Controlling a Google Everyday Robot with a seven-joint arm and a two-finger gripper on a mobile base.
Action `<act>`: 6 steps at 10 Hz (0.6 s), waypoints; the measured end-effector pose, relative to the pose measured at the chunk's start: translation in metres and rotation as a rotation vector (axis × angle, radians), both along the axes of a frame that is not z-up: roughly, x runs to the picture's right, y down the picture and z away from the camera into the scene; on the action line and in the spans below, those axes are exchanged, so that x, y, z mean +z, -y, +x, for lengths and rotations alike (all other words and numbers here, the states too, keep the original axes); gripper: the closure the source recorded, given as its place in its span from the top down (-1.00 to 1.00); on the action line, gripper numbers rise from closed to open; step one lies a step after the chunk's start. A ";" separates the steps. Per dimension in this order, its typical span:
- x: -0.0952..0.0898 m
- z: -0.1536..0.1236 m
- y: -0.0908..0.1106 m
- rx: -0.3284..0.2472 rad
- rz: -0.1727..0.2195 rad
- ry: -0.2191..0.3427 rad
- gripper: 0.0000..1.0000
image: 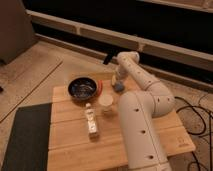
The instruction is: Place the white sponge in the ceramic cup
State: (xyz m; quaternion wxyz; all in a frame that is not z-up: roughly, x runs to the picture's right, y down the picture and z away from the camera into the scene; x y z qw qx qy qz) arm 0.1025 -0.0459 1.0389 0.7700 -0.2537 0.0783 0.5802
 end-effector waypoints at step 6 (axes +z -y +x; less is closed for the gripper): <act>-0.052 -0.010 0.073 0.018 0.146 0.031 -1.00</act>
